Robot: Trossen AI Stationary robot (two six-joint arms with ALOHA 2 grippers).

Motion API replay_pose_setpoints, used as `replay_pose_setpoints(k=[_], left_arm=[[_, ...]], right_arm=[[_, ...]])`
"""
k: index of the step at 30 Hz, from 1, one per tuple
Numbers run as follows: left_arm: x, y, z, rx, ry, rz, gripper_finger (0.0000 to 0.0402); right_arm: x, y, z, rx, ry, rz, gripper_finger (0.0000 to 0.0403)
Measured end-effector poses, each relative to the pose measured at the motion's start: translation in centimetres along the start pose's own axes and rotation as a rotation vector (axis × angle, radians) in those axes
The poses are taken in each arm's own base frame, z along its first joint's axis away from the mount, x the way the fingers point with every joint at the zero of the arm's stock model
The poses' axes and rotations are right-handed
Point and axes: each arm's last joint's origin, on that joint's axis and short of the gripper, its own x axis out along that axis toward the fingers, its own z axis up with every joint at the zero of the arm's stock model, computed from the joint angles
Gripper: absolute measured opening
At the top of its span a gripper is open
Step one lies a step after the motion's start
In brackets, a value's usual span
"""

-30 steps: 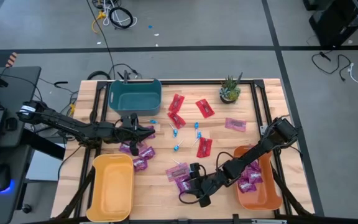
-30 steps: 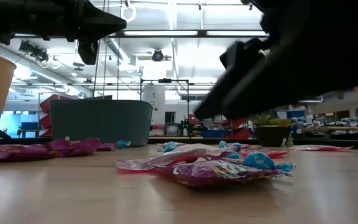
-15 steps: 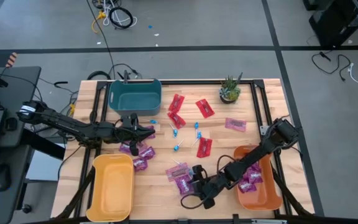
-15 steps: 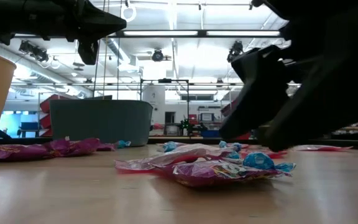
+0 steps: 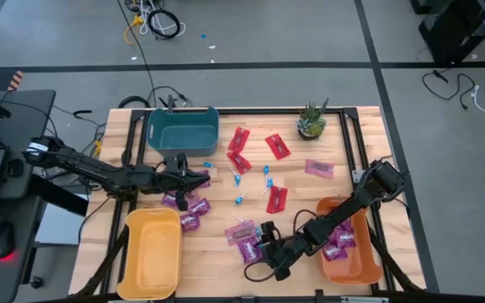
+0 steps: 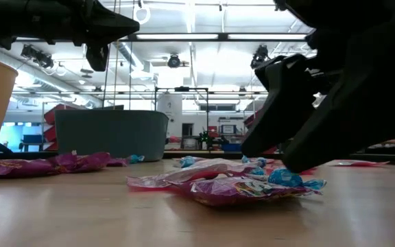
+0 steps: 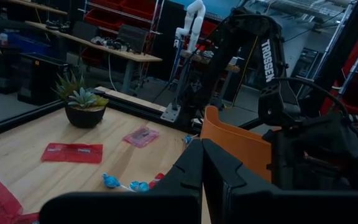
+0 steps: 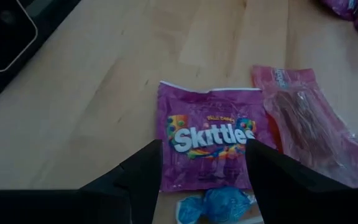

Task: Sort candy
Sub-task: Put the purple candy into the orange bin

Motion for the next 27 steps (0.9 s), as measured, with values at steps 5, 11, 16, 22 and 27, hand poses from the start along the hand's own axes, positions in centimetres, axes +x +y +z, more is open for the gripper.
replay_pose_setpoints(k=[5, 11, 16, 22, 27], left_arm=[[0.0, 0.0, 0.0, 0.002, 0.003, 0.001, 0.0006], [0.0, 0.0, -0.2, 0.008, 0.015, 0.005, 0.0006], [0.0, 0.1, -0.4, 0.015, 0.036, 0.010, 0.0006], [0.0, 0.1, -0.3, 0.014, 0.032, 0.009, 0.0006], [0.0, 0.1, -0.3, 0.015, 0.034, 0.010, 0.0006]], right_arm=[[0.0, 0.0, 0.1, 0.010, -0.003, 0.028, 0.0215], [1.2, 0.3, -0.8, 0.031, 0.009, 0.046, 0.0215], [1.7, 0.4, -1.2, 0.027, 0.022, 0.032, 0.0215], [1.7, 0.2, -1.3, 0.026, 0.029, 0.012, 0.0211], [1.8, -0.2, -1.3, 0.031, 0.035, 0.001, 0.0194]])
